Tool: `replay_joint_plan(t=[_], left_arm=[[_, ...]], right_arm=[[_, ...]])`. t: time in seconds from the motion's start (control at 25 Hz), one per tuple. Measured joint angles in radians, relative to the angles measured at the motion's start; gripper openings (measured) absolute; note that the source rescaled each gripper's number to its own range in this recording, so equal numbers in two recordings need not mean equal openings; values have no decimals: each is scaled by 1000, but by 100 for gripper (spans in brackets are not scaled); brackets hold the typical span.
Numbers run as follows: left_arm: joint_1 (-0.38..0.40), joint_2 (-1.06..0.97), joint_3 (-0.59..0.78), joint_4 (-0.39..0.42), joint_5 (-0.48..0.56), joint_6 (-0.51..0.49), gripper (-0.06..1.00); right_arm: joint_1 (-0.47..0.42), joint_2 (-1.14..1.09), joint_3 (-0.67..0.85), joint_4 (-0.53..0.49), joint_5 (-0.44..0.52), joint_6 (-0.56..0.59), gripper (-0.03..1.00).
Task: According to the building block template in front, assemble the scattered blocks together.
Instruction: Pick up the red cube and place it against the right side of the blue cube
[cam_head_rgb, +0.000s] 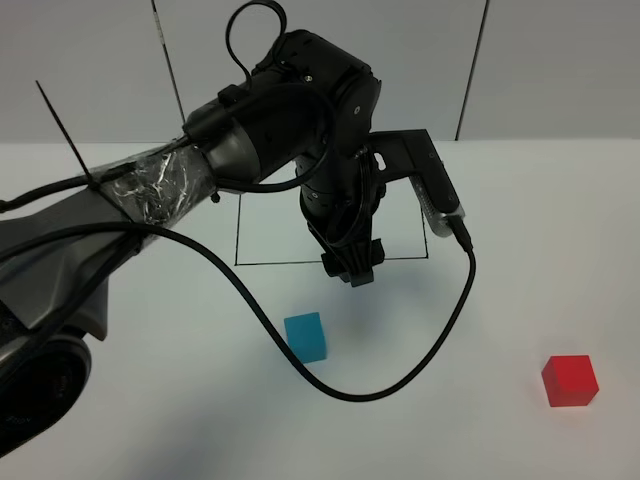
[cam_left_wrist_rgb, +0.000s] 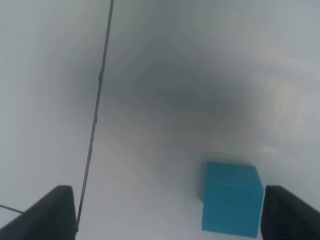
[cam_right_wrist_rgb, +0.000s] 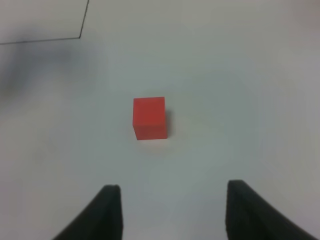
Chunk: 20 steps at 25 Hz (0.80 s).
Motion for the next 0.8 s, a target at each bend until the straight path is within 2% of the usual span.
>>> replay_joint_plan(t=[0.16,0.56,0.8], left_arm=[[33,-38,0,1,0,-30,100],[208,-157,5,6,2,-122,100],[291,-246,5,7,3,-142,100]], right_arm=[[0,0,0,0,0,0,6],[0,0,0,0,0,0,6],[0,0,0,0,0,0,6]])
